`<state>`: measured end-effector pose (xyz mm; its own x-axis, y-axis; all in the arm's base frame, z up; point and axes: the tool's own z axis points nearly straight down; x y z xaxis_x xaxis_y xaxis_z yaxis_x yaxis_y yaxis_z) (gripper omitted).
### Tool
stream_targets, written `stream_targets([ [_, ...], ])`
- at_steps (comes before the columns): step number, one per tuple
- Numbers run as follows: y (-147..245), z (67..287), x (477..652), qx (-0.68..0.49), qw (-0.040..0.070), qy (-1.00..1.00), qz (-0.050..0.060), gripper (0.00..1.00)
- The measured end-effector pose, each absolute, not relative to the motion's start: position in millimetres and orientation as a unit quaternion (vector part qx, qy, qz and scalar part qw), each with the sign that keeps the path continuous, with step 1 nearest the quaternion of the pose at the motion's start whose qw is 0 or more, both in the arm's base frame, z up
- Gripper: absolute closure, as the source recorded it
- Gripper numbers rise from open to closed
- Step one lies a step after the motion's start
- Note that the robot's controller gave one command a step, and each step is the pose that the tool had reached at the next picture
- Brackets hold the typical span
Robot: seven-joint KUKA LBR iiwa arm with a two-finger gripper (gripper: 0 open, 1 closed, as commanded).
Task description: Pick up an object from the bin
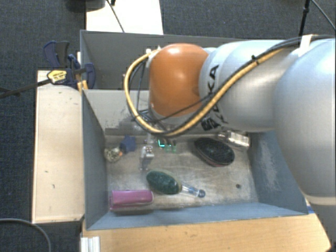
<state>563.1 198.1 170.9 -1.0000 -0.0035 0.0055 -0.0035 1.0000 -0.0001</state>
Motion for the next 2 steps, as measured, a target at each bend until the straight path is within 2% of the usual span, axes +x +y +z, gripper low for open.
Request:
stream_targets([
  [1, 239, 69, 590.9, 0.127, -0.001, -0.992, -0.001, 0.0],
  [2, 235, 89, 591.9, 0.115, -0.003, -0.993, -0.001, 0.0],
])
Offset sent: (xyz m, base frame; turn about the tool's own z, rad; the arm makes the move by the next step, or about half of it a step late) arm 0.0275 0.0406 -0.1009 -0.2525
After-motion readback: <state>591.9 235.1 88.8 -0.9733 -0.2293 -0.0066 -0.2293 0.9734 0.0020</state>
